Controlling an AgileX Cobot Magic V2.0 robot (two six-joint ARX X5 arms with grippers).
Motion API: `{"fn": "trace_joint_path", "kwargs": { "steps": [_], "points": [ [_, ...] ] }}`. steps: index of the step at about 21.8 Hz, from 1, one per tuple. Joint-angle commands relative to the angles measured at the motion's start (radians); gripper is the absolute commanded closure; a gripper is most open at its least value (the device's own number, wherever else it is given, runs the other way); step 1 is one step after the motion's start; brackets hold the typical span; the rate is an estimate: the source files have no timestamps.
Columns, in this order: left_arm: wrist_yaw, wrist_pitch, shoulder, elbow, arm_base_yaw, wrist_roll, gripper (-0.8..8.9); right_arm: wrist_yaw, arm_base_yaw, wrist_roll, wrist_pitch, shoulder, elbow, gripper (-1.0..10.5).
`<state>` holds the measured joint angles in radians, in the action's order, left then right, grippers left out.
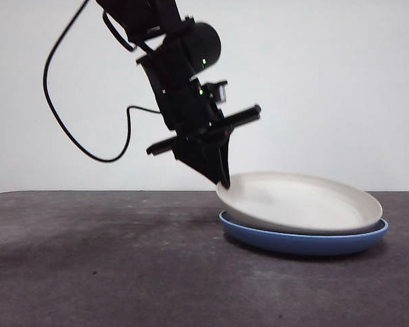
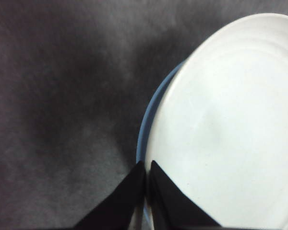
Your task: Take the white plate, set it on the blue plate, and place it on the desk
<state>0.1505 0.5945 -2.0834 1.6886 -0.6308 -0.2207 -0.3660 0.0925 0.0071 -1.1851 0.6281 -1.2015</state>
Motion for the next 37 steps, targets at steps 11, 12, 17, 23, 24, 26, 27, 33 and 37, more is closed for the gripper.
{"fn": "trace_joint_path", "kwargs": {
  "steps": [11,12,17,23,24,26,27,33,37],
  "points": [
    [0.004,-0.007,-0.07,0.036,-0.025,-0.004,5.1,0.002,0.004,0.008,0.002,0.004,-0.018,5.3],
    [0.005,-0.005,-0.069,0.039,-0.025,-0.005,4.8,0.002,0.004,0.009,0.002,0.004,-0.018,5.3],
    [0.009,0.076,-0.063,0.122,-0.025,0.001,4.69,0.002,0.004,0.009,0.001,0.004,-0.018,5.3],
    [0.008,0.145,0.076,0.185,-0.008,0.043,4.7,0.034,0.004,0.008,-0.008,0.004,-0.017,5.3],
    [0.008,0.154,0.118,0.185,0.0,0.05,4.7,0.035,0.004,0.008,-0.009,0.004,-0.016,5.3],
    [0.008,0.177,0.209,0.184,0.016,0.056,4.7,0.034,0.004,0.008,-0.01,0.004,-0.016,5.3],
    [0.008,0.193,0.257,0.184,0.025,0.065,4.7,0.034,0.004,0.008,-0.01,0.004,-0.016,5.3],
    [0.009,0.343,0.529,0.154,0.071,0.144,4.7,0.034,0.004,0.008,-0.01,0.005,-0.015,5.3],
    [0.021,0.352,0.706,-0.011,0.075,0.157,4.7,0.034,0.004,0.008,-0.01,0.005,-0.015,5.3]
  ]
}}
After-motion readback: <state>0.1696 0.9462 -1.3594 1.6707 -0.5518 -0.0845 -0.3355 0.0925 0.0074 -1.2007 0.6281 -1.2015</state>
